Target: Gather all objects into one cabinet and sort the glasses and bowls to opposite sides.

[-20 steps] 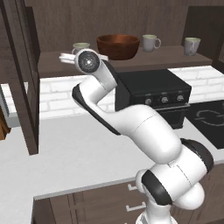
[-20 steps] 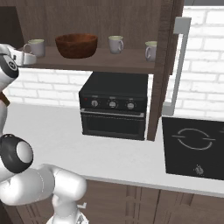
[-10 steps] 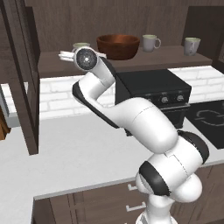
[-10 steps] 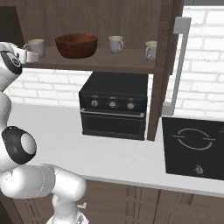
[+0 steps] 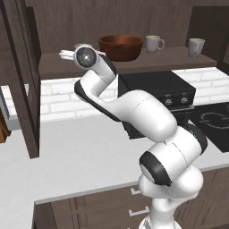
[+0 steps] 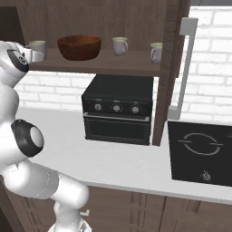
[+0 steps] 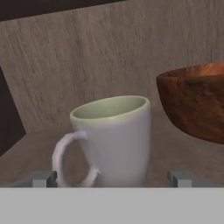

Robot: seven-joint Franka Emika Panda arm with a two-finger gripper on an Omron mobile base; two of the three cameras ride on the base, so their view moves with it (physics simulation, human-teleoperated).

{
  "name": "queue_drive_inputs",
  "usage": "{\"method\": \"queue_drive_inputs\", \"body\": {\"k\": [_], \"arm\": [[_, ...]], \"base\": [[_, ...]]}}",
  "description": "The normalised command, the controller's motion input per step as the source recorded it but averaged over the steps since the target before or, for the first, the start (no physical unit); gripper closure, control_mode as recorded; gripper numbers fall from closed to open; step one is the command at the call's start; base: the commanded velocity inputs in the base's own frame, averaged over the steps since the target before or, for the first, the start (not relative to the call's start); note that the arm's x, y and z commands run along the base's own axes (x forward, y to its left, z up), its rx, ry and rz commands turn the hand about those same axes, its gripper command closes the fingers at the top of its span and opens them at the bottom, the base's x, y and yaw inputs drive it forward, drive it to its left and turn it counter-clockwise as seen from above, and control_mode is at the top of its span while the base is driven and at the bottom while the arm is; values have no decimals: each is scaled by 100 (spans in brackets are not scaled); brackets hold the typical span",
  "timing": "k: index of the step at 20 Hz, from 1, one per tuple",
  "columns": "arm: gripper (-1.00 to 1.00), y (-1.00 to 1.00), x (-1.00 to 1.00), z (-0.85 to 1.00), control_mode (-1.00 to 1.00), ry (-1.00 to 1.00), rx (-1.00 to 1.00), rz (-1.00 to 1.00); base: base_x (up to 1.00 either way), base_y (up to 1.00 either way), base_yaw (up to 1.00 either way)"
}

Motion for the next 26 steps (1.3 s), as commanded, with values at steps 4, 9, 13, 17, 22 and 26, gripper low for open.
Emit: {"method": "queue_drive_inputs", "body": {"k": [4,9,13,17,22,26], "arm": [[-100,4,0,0,-100,0,0,0],[-100,3,0,0,-100,0,0,0],[-100,31,0,0,-100,0,-2,-2],[-100,18,8,0,-100,0,0,-3],[-100,0,15,0,-100,0,0,-8],[-100,0,13,0,-100,0,0,-11]], "base": [[0,0,0],[0,0,0],[0,0,0],[0,0,0],[0,0,0],[0,0,0]]}}
